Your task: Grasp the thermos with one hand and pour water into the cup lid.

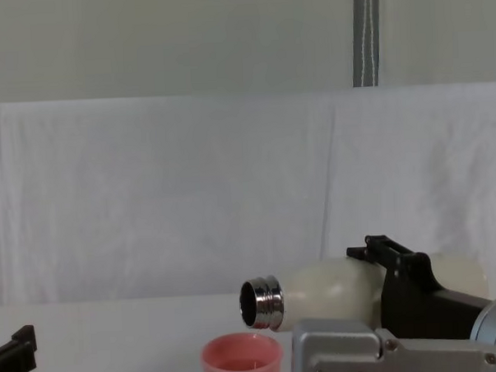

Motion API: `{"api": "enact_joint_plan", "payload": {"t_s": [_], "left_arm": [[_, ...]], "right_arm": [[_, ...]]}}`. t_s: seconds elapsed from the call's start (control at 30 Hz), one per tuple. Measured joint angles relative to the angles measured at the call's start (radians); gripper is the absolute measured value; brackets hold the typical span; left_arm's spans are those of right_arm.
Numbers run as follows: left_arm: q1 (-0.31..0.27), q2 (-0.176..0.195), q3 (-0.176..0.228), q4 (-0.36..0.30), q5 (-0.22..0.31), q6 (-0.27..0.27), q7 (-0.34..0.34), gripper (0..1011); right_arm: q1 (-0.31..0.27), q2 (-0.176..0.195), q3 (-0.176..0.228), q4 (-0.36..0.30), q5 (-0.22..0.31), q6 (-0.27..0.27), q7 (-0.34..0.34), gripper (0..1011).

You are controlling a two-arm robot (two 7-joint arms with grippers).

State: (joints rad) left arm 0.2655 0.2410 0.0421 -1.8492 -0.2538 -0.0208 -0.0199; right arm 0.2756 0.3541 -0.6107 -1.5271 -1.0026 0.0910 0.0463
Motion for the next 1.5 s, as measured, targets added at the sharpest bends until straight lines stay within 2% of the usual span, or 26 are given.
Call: {"api": "enact_joint_plan", "payload": {"t_s": [1.5], "left_arm": [[0.0, 0.0, 0.0, 0.0, 0.0, 0.0, 0.0, 1001]], "right_arm": [[0.032, 0.027, -0.034, -0.034, -0.094, 0.05, 0.028, 950]]}}
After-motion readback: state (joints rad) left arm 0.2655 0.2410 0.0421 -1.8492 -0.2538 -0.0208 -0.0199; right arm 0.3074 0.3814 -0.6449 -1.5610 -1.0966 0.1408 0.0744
